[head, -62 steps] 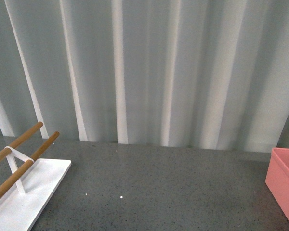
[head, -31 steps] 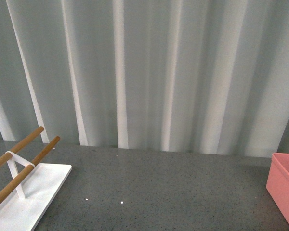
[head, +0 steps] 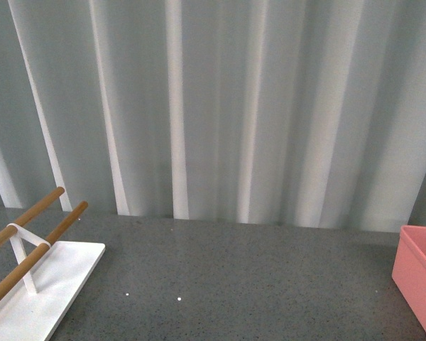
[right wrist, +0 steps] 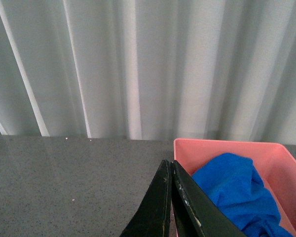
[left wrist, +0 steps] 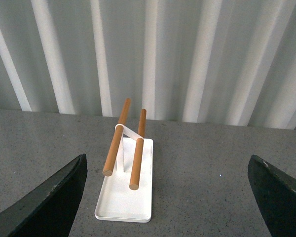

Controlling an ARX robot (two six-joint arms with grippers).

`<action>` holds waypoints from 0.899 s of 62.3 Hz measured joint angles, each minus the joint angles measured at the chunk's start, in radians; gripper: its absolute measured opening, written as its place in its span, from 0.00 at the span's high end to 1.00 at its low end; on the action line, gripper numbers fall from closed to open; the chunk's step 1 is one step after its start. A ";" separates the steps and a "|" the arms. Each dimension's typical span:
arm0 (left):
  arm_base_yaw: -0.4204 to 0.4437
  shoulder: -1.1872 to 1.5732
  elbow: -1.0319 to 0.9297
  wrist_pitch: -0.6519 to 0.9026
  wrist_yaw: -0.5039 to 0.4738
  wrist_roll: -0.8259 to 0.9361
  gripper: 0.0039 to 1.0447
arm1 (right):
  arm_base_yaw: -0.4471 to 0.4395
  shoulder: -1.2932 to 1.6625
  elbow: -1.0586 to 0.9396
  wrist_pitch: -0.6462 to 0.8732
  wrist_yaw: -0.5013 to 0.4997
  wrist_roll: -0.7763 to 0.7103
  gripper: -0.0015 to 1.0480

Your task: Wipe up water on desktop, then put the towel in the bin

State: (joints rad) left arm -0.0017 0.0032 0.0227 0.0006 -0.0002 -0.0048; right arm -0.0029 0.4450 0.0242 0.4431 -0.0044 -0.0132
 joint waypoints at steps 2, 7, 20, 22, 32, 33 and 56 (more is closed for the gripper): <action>0.000 0.000 0.000 0.000 0.000 0.000 0.06 | 0.000 -0.016 0.000 -0.015 0.000 0.000 0.97; 0.000 0.000 0.000 0.000 0.000 0.000 0.06 | 0.000 -0.060 0.000 -0.057 0.000 0.000 0.97; 0.000 0.000 0.000 0.000 0.000 0.000 0.06 | 0.000 -0.156 -0.001 -0.151 0.000 0.001 0.97; 0.000 0.000 0.000 0.000 0.000 0.000 0.06 | 0.000 -0.170 -0.001 -0.164 0.000 0.001 0.97; 0.000 0.000 0.000 0.000 0.000 0.000 0.06 | 0.000 -0.224 -0.001 -0.219 0.001 0.003 0.97; 0.000 0.000 0.000 0.000 0.000 0.000 0.06 | 0.000 -0.227 -0.001 -0.221 0.001 0.003 0.97; 0.000 -0.001 0.000 0.000 0.000 0.000 0.06 | 0.000 -0.440 -0.001 -0.440 0.003 0.003 0.97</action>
State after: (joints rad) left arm -0.0017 0.0025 0.0227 0.0006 -0.0002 -0.0048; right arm -0.0025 0.0051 0.0235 0.0032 -0.0010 -0.0101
